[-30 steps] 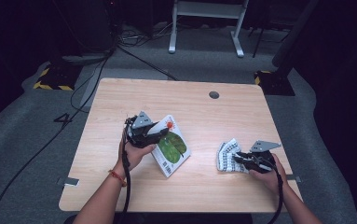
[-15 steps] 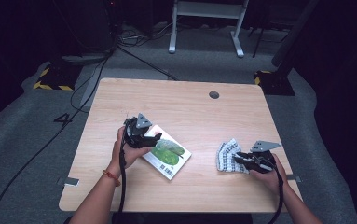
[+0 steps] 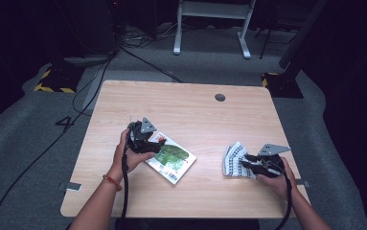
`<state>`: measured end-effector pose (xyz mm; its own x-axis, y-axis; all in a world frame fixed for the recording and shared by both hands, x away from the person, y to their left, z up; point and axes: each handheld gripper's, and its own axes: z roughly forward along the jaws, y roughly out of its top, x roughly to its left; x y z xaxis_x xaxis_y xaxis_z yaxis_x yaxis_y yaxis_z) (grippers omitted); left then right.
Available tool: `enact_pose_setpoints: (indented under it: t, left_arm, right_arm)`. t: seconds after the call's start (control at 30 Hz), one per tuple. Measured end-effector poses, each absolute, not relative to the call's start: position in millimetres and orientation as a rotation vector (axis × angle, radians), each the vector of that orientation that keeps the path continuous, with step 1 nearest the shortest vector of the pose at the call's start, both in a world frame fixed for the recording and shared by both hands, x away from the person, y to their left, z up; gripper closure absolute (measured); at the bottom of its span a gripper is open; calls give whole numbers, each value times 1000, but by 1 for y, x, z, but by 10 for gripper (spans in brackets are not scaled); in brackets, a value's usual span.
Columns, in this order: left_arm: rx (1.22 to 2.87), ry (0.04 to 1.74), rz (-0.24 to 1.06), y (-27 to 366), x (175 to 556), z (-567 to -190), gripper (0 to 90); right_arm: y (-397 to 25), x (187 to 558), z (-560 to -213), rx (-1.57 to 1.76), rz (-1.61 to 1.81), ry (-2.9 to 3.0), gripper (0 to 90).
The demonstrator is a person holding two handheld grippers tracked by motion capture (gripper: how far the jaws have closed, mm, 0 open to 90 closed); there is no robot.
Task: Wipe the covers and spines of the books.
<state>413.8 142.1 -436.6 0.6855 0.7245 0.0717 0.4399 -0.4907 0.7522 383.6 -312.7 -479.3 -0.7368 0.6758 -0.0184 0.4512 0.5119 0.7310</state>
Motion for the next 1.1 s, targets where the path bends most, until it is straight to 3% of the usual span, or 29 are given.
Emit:
enact_pose_setpoints:
  t: [0.23,0.63,1.1]
  left_arm:
    - [2190,833,535,152,395,-429,287]
    - [2263,758,615,172,361,-427,237]
    - [2278,800,588,204,335,-458,220]
  right_arm:
    - [-316,377,-462,912,1086,2414,499]
    - [-337,361,-439,850,1039,2358,394]
    - [-391,340,-464,1001,935,2307,333]
